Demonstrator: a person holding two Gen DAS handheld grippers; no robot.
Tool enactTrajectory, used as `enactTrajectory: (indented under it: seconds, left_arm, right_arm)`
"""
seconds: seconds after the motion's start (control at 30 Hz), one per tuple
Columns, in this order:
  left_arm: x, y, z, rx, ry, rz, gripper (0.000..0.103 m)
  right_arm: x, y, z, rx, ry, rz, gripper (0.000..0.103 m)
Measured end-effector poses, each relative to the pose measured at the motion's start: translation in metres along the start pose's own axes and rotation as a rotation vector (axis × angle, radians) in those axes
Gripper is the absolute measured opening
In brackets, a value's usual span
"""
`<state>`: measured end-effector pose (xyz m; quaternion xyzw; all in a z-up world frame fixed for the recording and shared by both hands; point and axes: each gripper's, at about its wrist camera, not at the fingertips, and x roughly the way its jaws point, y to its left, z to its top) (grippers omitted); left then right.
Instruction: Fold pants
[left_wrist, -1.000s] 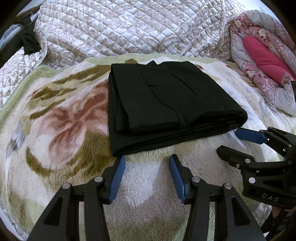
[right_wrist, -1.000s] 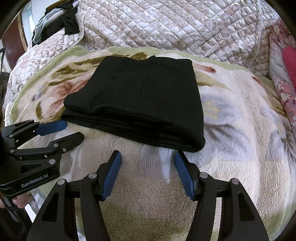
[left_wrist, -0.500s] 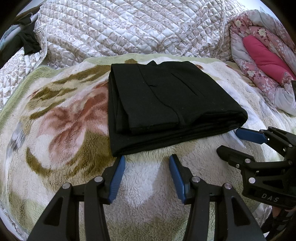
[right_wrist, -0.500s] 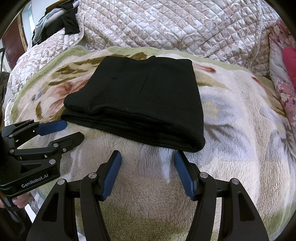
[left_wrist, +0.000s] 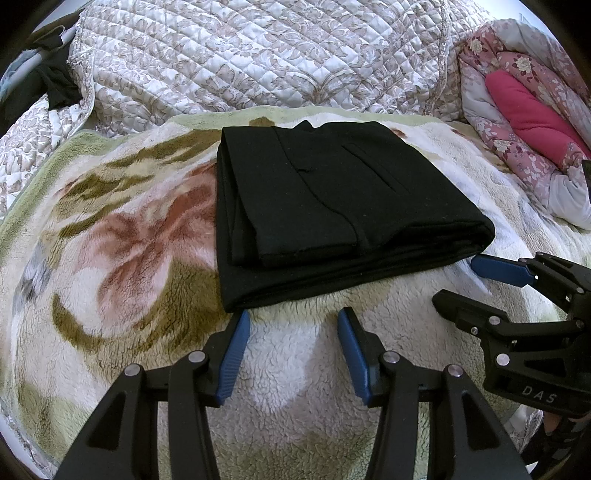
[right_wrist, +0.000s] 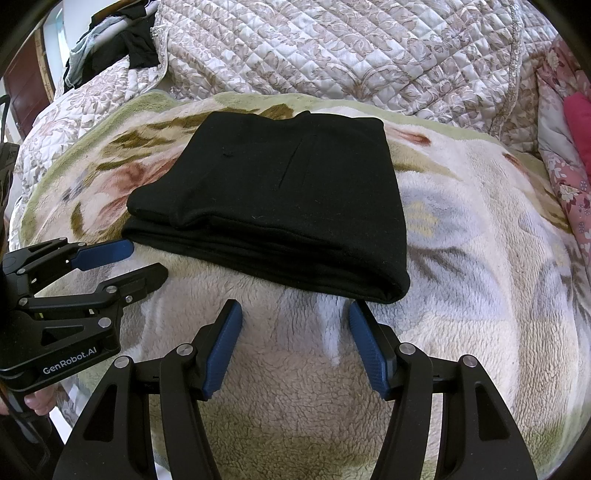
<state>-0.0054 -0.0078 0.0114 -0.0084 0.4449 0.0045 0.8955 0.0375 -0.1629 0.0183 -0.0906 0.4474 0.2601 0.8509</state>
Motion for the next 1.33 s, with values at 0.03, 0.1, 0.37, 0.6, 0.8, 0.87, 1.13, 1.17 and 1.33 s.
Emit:
enactTrajectory:
  seconds: [0.03, 0.1, 0.37, 0.6, 0.8, 0.87, 1.13, 1.17, 1.33]
  left_arm:
    - [0.0, 0.0, 0.0, 0.0, 0.0, 0.0, 0.053]
    - [0.0, -0.0001, 0.0, 0.0, 0.0, 0.0, 0.053]
    - [0.0001, -0.0003, 0.0, 0.0, 0.0, 0.001, 0.053]
    - [-0.0001, 0.0, -0.0002, 0.0, 0.001, 0.001, 0.053]
    - [0.0, -0.0003, 0.0001, -0.001, 0.002, 0.0, 0.053]
    - [-0.0003, -0.0001, -0.0003, -0.001, 0.001, 0.001, 0.053]
    - [-0.0001, 0.0006, -0.0003, -0.001, 0.001, 0.0, 0.053]
    - [0.0, 0.0006, -0.0002, -0.001, 0.001, -0.002, 0.053]
    - [-0.0002, 0.0011, -0.0003, 0.001, -0.001, -0.002, 0.053]
  right_arm:
    - [0.0, 0.0, 0.0001, 0.0, 0.0, 0.0, 0.061]
    - [0.0002, 0.0, -0.0001, 0.0, 0.0, 0.0, 0.061]
    - [0.0005, -0.0002, -0.0002, 0.0, -0.001, 0.0, 0.061]
    - [0.0006, 0.0001, -0.0002, 0.0, -0.001, -0.001, 0.061]
    - [0.0004, 0.0012, -0.0005, -0.001, -0.002, -0.001, 0.061]
    - [0.0003, 0.0022, -0.001, -0.002, -0.003, -0.002, 0.061]
    - [0.0008, -0.0018, -0.0004, -0.005, -0.011, -0.004, 0.061]
    - [0.0007, -0.0012, 0.0, -0.006, -0.011, -0.004, 0.061]
    - [0.0002, -0.0014, 0.0003, -0.009, -0.022, -0.005, 0.061]
